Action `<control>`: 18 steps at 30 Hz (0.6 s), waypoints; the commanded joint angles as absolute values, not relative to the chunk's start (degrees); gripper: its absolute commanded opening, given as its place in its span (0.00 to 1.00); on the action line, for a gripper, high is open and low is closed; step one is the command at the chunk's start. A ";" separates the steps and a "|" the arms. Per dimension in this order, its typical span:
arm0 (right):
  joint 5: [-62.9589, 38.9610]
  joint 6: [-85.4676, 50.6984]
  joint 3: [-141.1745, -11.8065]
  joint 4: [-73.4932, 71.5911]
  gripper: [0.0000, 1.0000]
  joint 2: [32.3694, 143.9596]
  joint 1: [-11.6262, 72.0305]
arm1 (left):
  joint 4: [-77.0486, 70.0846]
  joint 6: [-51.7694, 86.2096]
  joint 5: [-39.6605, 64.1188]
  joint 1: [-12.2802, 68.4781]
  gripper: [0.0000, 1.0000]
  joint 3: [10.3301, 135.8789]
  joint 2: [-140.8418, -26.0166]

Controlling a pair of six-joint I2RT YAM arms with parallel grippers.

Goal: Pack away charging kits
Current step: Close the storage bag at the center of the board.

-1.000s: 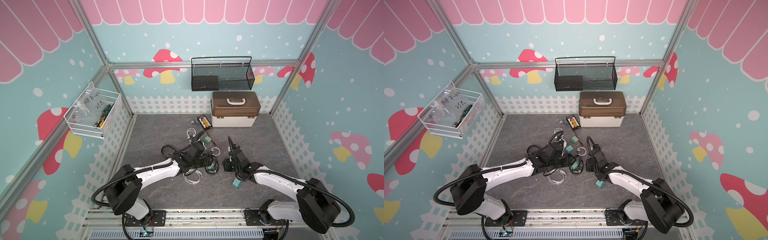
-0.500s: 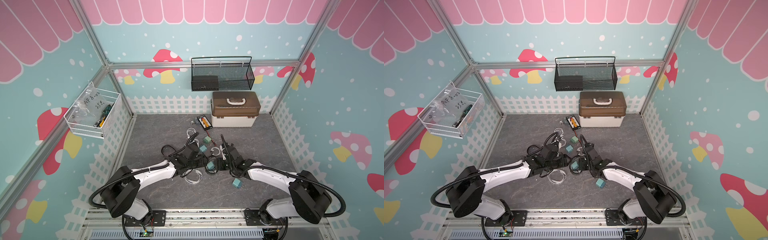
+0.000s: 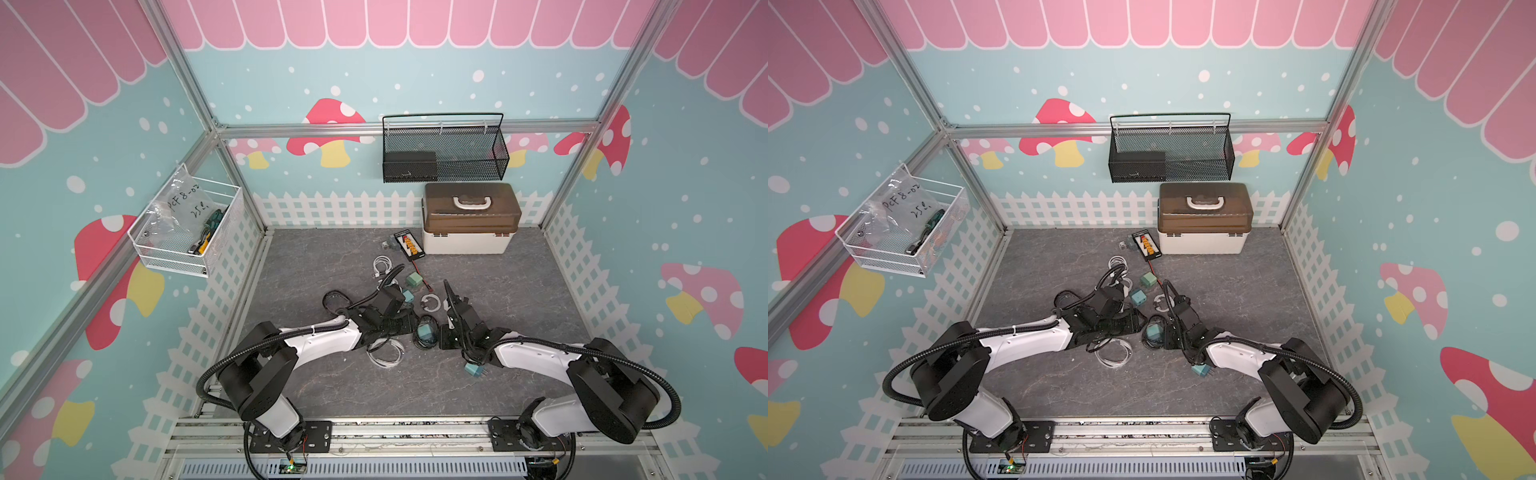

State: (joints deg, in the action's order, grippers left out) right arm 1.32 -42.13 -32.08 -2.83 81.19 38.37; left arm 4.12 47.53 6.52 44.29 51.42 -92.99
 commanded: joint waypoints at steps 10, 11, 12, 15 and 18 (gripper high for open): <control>0.86 -42.45 -30.02 -5.47 0.10 85.10 38.78 | 1.49 47.81 10.42 44.03 0.61 55.60 -100.11; 1.04 -42.45 -29.90 -5.79 0.07 85.39 38.78 | 1.58 47.81 10.74 43.99 0.62 56.01 -100.77; 1.16 -42.41 -29.81 -5.96 0.06 85.60 38.77 | 1.80 47.84 10.81 43.99 0.62 56.30 -101.28; 1.22 -42.18 -29.88 -6.38 0.03 86.43 38.78 | 1.89 47.90 11.03 43.95 0.64 56.80 -102.18; 1.16 -42.06 -29.62 -7.50 0.03 86.98 38.72 | 1.58 48.01 11.37 43.80 0.64 56.95 -102.57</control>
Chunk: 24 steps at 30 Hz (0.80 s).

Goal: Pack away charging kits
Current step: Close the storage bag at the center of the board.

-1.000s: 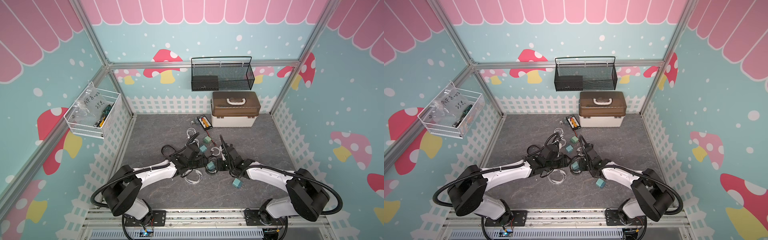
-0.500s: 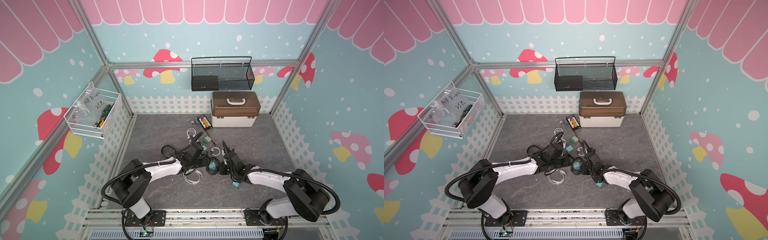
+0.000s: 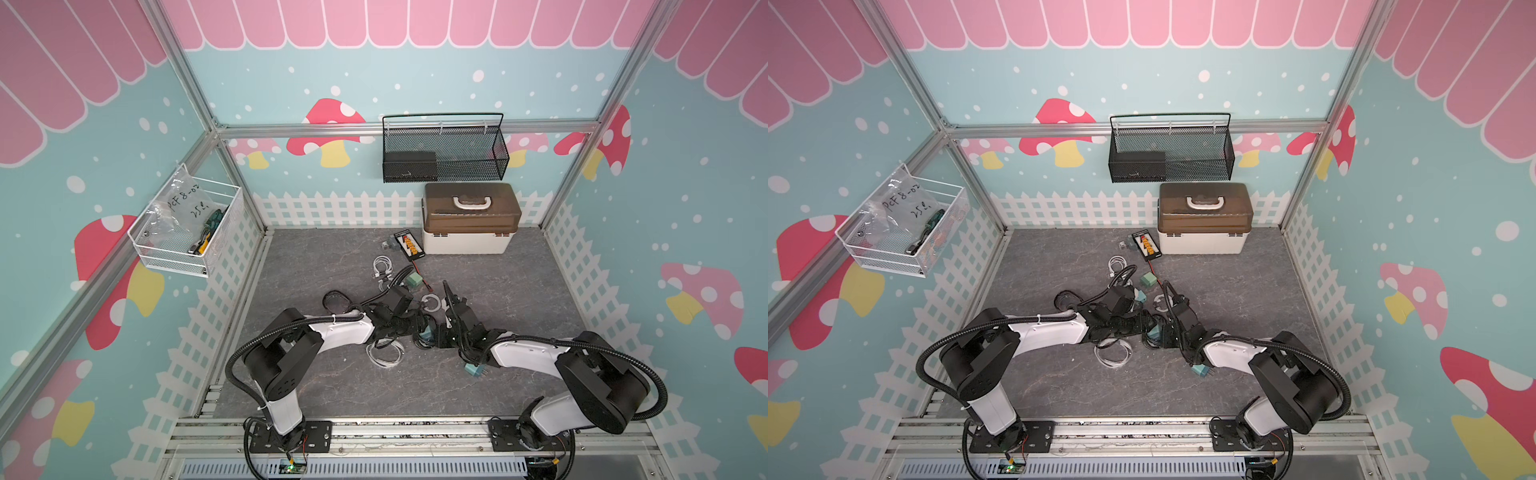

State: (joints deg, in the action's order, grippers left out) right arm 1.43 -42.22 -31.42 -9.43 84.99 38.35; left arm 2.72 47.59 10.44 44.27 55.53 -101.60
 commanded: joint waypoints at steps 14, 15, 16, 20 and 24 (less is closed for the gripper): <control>-0.50 -38.45 -28.04 -16.27 0.01 89.30 38.75 | 1.04 48.96 16.23 41.95 0.63 58.82 -107.30; -0.57 -38.25 -28.10 -16.56 0.01 89.45 38.68 | 0.98 48.87 16.65 41.92 0.63 58.86 -107.40; -0.59 -38.07 -28.12 -16.92 0.01 89.54 38.75 | 0.82 48.87 17.14 41.92 0.62 58.80 -107.48; -1.56 -37.58 -27.55 -19.25 0.00 89.82 38.70 | 0.40 48.70 19.06 41.67 0.61 59.25 -108.46; -1.43 -36.77 -26.99 -20.37 0.00 89.79 38.74 | 1.02 48.52 21.54 40.64 0.60 60.63 -111.09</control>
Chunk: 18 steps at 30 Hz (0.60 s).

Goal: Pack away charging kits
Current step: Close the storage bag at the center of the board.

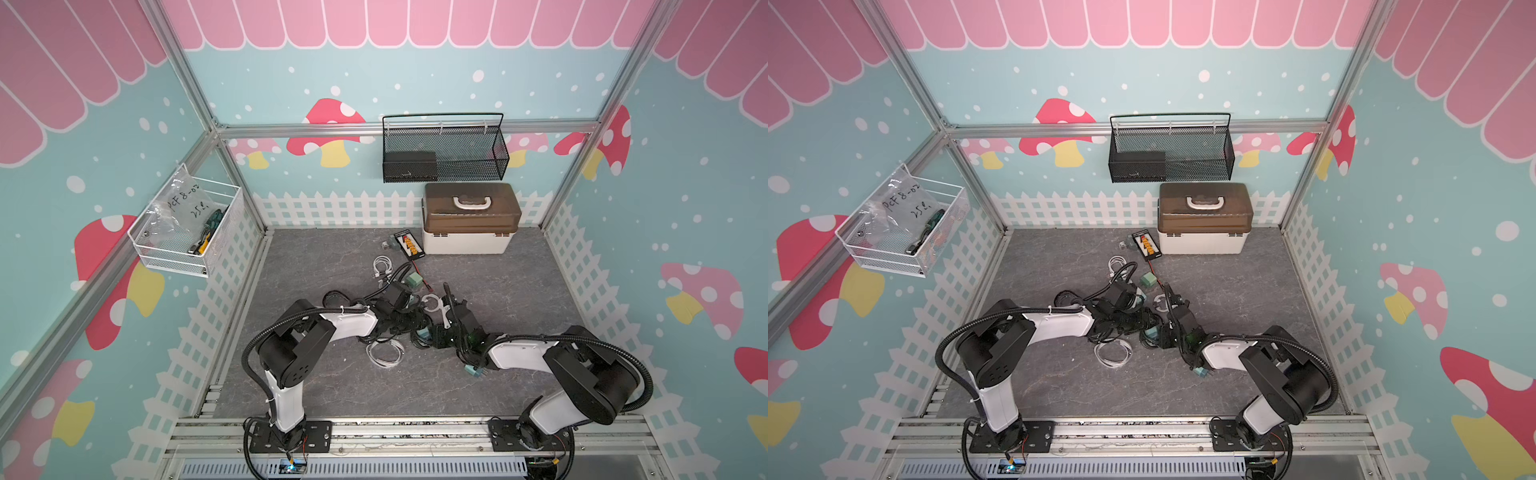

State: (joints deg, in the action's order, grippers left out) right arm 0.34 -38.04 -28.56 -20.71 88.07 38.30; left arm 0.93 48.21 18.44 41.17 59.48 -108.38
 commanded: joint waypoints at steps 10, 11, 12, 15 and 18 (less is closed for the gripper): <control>-0.62 -35.51 -26.98 -21.73 0.00 90.67 38.50 | 2.55 45.56 25.98 40.08 0.65 61.83 -113.05; -0.79 -35.43 -27.00 -21.80 0.00 90.78 38.47 | 2.64 45.16 26.44 40.08 0.64 61.87 -113.11; -0.79 -35.42 -27.00 -21.88 0.00 90.87 38.41 | 2.76 44.80 26.89 40.08 0.64 61.87 -113.20; -0.62 -35.38 -27.01 -22.17 0.00 91.12 38.28 | 4.23 43.37 28.43 40.08 0.62 62.71 -113.89; -0.79 -35.42 -26.98 -22.34 0.00 91.14 38.08 | 5.56 42.44 27.90 40.03 0.57 62.76 -113.92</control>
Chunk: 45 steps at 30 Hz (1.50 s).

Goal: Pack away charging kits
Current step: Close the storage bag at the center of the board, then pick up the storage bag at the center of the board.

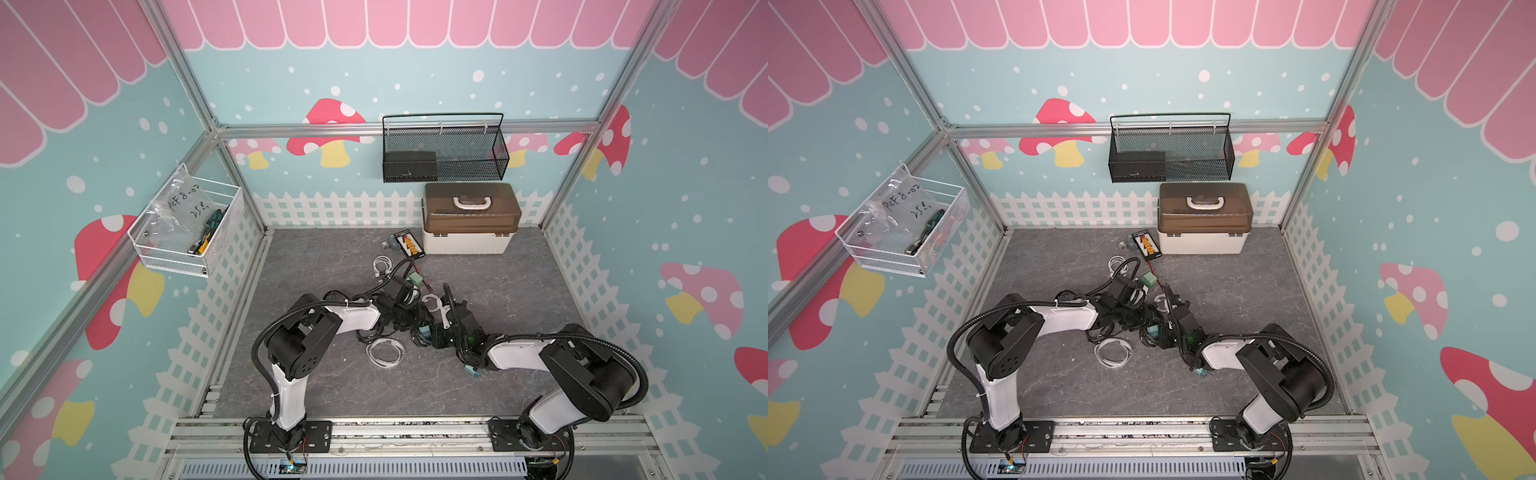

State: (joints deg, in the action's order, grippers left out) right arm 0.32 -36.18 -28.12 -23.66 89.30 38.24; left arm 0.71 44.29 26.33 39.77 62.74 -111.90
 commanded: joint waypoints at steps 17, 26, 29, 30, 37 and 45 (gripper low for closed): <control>-1.80 -36.25 -28.61 -22.26 0.00 92.37 37.73 | 4.32 41.22 31.10 40.25 0.57 62.61 -115.61; -2.63 -37.09 -29.36 -22.59 0.00 92.72 37.47 | 3.40 41.14 32.06 40.25 0.59 62.80 -117.82; -2.90 -37.18 -29.44 -22.73 0.00 92.45 37.52 | 2.88 41.28 32.77 40.26 0.56 62.90 -118.64; -2.88 -37.24 -29.45 -22.68 0.00 92.42 37.49 | 2.79 41.22 32.85 40.25 0.55 62.87 -118.74; -2.54 -37.62 -29.70 -22.57 0.00 92.77 37.37 | 3.84 40.54 32.31 40.21 0.32 62.24 -117.92; -3.39 -37.40 -29.54 -20.79 0.06 89.92 36.89 | 5.71 40.51 31.73 39.41 0.14 62.48 -115.14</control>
State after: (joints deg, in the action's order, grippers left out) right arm -2.31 -36.93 -28.80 -24.01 90.48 37.08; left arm -2.13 42.44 31.75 38.92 64.16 -115.07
